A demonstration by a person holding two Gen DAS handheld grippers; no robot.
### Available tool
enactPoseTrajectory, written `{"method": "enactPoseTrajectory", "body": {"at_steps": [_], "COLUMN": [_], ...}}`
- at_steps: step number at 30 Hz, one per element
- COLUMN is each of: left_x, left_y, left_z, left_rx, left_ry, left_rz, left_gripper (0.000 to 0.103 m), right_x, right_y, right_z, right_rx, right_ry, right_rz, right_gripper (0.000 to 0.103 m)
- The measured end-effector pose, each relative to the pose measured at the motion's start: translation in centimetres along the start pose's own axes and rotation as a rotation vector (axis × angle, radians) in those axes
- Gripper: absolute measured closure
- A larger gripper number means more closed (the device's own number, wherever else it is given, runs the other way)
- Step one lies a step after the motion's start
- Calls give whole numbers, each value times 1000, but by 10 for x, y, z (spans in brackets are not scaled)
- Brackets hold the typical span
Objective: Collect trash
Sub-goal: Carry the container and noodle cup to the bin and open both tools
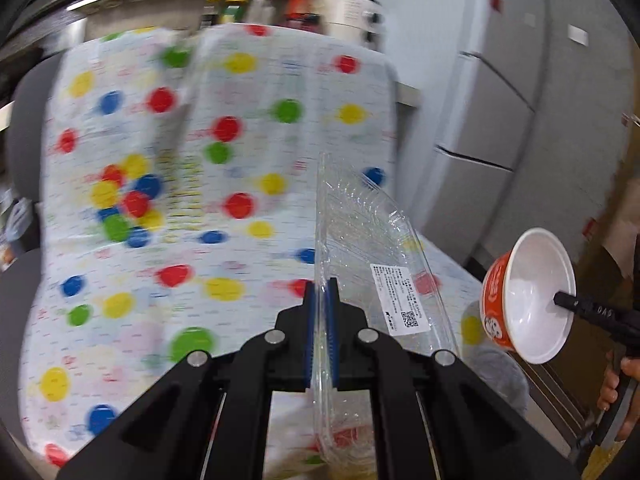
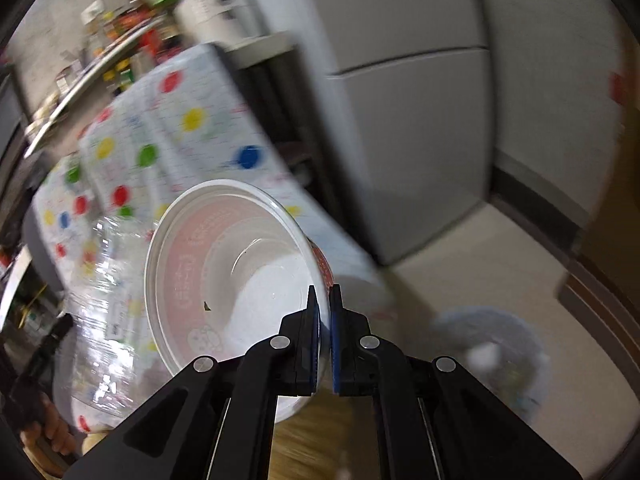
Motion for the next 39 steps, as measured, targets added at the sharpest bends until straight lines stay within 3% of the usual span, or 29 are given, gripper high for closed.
{"method": "enactPoseTrajectory", "body": {"at_steps": [7, 12, 18, 21, 24, 33, 39], "left_x": [25, 26, 24, 21, 19, 19, 27], "left_y": [69, 89, 91, 88, 82, 78, 108], "left_z": [4, 6, 10, 10, 8, 10, 17], "left_rx": [80, 114, 136, 134, 125, 122, 172], "left_ry": [-30, -29, -33, -26, -23, -24, -58], "left_rz": [125, 146, 129, 112, 104, 104, 177], "left_gripper": [100, 100, 100, 100, 100, 100, 100], "right_x": [-16, -17, 21, 38, 43, -1, -37], "right_y": [91, 119, 139, 141, 138, 100, 81], "right_z": [34, 50, 58, 56, 51, 33, 27], "right_rx": [186, 236, 270, 284, 281, 200, 133], "right_ry": [-5, -11, -89, -109, -111, -3, 82], "right_rz": [98, 158, 233, 228, 229, 217, 215], "right_gripper": [98, 98, 96, 86, 60, 59, 59]}}
Point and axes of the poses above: each gripper's, at about its wrist camera, not at the fingertips, and x roughly the way its jaws point, y to its right, z to its underside, the point moved 2 cm from there along x, roughly the way its jaws point, and after that the axes turned 8 degrees about -y, right-handed, at the moved point
